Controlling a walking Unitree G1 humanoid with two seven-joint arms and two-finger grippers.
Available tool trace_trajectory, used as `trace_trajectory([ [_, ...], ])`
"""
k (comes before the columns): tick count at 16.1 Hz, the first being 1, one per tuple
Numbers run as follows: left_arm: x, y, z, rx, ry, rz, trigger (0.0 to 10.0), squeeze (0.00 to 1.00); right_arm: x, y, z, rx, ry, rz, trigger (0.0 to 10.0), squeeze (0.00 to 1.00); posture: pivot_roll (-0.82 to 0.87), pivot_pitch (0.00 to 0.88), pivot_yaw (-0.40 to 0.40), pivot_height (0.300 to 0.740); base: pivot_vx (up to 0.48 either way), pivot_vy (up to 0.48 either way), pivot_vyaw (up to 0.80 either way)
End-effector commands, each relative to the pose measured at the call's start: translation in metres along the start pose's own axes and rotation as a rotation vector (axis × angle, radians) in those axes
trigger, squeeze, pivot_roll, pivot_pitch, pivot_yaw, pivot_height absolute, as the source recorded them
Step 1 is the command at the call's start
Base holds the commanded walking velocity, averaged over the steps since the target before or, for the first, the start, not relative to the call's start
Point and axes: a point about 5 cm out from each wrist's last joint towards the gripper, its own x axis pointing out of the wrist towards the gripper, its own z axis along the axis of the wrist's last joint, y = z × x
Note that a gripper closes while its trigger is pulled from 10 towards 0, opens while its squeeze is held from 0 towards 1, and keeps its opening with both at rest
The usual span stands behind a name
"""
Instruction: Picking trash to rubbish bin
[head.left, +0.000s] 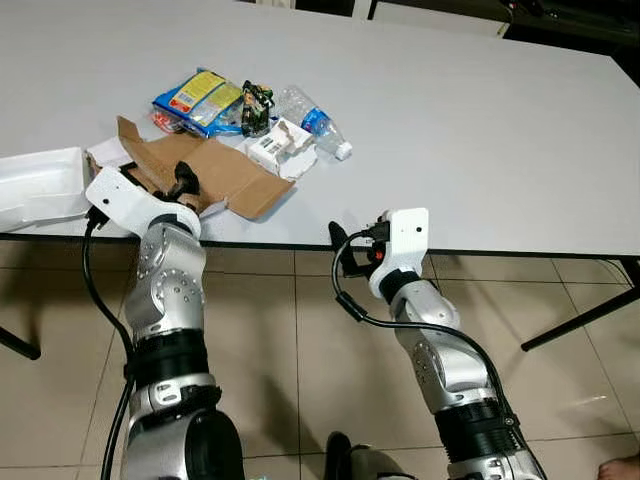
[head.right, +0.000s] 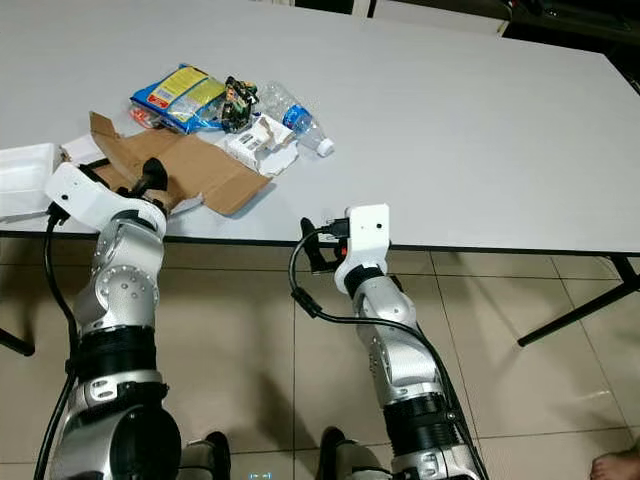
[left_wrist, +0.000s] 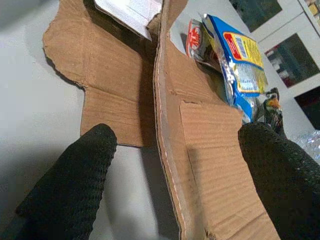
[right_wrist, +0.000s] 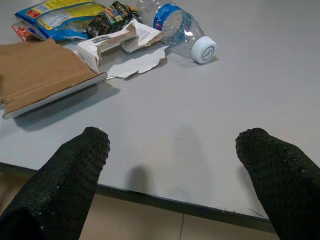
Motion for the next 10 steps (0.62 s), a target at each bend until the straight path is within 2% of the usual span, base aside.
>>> trace_trajectory([
  [1,0.0016,0.0070,-0.0130,-0.009,0.054,0.046,4.5,0.00,-0.0033,-0.0050,-0.0010,0.001,0.009,-0.008,10.0,0.00,-0.10,0.180,-0.148,0.740,0.000,0.000,0.00],
  [2,0.0022,0.0064,-0.0134,-0.007,0.054,0.049,0.0,0.00,-0.0032,-0.0053,-0.0010,0.001,0.010,-0.008,10.0,0.00,-0.10,0.180,-0.148,0.740,0.000,0.000,0.00],
  [10,0.0044,0.0034,-0.0200,-0.008,0.067,0.030,0.0,0.00,-0.0016,-0.0044,0.0014,0.001,0.000,0.002,10.0,0.00,-0.10,0.171,-0.142,0.740,0.000,0.000,0.00],
])
